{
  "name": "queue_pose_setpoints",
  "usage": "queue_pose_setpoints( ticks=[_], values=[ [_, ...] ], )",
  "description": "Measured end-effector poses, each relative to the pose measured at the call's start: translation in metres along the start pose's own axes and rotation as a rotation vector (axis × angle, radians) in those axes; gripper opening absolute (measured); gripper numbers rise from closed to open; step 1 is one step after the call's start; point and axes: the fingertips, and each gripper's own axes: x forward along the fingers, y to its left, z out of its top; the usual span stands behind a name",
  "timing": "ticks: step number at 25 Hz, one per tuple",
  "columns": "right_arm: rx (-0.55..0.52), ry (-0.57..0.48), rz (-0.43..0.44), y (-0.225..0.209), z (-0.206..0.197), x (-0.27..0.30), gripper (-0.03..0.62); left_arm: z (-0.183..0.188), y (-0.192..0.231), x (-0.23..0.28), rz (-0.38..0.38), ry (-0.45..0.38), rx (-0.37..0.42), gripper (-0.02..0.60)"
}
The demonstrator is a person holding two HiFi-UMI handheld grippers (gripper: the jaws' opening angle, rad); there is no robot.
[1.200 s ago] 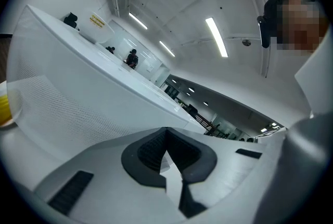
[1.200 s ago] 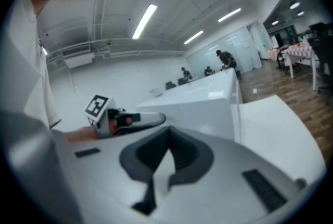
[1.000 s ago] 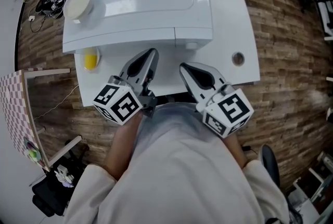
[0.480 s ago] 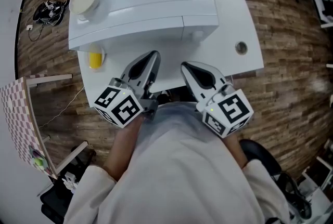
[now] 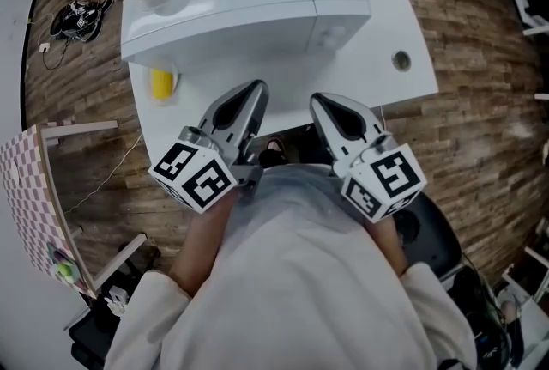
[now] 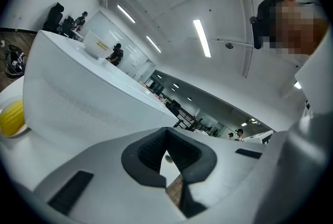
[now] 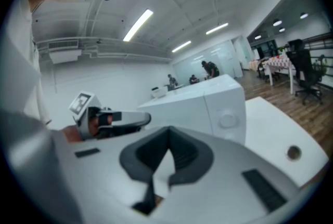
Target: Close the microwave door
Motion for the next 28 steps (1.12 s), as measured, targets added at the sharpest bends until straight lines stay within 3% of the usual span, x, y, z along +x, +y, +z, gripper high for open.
queue_pose_setpoints(
  ticks=[9, 28],
  values=[
    [0.003, -0.024, -0.045, 0.023, -0.005, -0.019, 0.017, -0.009, -0.014, -0.032, -0.035, 0.015, 0.021, 0.017],
    [-0.013, -0.018, 0.028, 0.054, -0.011, -0.047, 0.017, -0.025, -0.022, -0.070, -0.074, 0.037, 0.013, 0.017]
  ],
)
